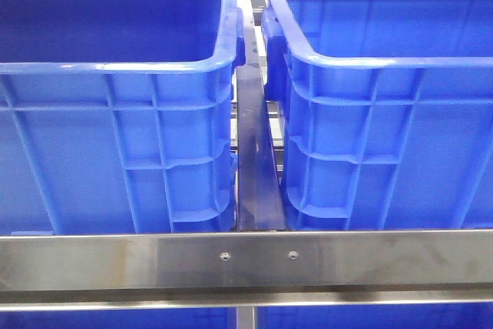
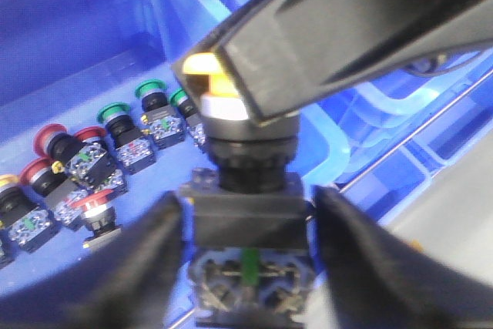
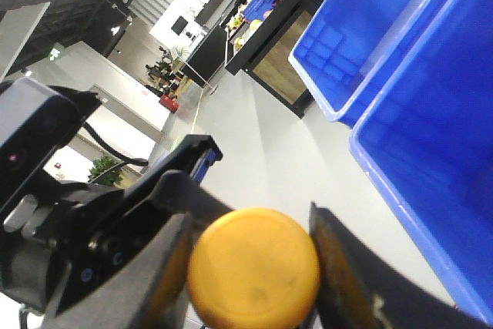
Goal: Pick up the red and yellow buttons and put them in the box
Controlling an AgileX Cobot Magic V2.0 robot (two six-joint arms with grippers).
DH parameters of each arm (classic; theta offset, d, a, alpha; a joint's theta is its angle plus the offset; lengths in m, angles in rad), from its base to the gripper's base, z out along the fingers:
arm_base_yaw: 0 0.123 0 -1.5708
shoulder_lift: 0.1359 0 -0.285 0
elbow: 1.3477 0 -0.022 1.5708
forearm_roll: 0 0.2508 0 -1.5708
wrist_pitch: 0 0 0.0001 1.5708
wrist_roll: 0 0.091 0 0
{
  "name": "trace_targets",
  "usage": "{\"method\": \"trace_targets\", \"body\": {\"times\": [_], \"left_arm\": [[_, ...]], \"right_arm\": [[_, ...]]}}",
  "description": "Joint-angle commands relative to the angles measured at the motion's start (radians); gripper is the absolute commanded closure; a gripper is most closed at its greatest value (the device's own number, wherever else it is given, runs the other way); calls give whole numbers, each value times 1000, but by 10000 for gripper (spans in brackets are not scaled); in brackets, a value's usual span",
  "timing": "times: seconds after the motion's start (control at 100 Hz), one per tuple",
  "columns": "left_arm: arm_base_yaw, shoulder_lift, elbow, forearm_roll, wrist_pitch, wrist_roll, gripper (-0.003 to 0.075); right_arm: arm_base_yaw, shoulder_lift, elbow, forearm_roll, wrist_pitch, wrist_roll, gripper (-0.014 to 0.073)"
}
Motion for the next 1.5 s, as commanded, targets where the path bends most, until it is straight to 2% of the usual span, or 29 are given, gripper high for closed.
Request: {"method": "trace_targets", "body": {"times": [0.0, 0.21, 0.31, 0.44, 0.65, 0.79, 1.09, 1.49], "left_arm": [[-5, 0, -27, 8, -68, 0, 241], [-5, -30, -27, 21, -68, 0, 229], [-5, -76, -27, 65, -61, -45, 229], [-5, -143, -27, 194, -17, -148, 229], [-5, -247, -27, 444, 141, -311, 229], [-5, -306, -19, 558, 191, -350, 229], [-7, -335, 29, 510, 190, -352, 229], [-7, -335, 177, 348, 41, -352, 229]], "right_arm": [[2, -40, -37, 80, 45, -5, 517], [2, -40, -37, 80, 18, -5, 517], [1, -40, -37, 80, -17, -5, 517], [1, -40, -37, 80, -63, -5, 517], [1, -40, -37, 80, -78, -5, 517], [1, -41, -37, 80, -77, -5, 517], [1, -41, -37, 80, -76, -5, 517], [1, -41, -37, 80, -76, -5, 517]]}}
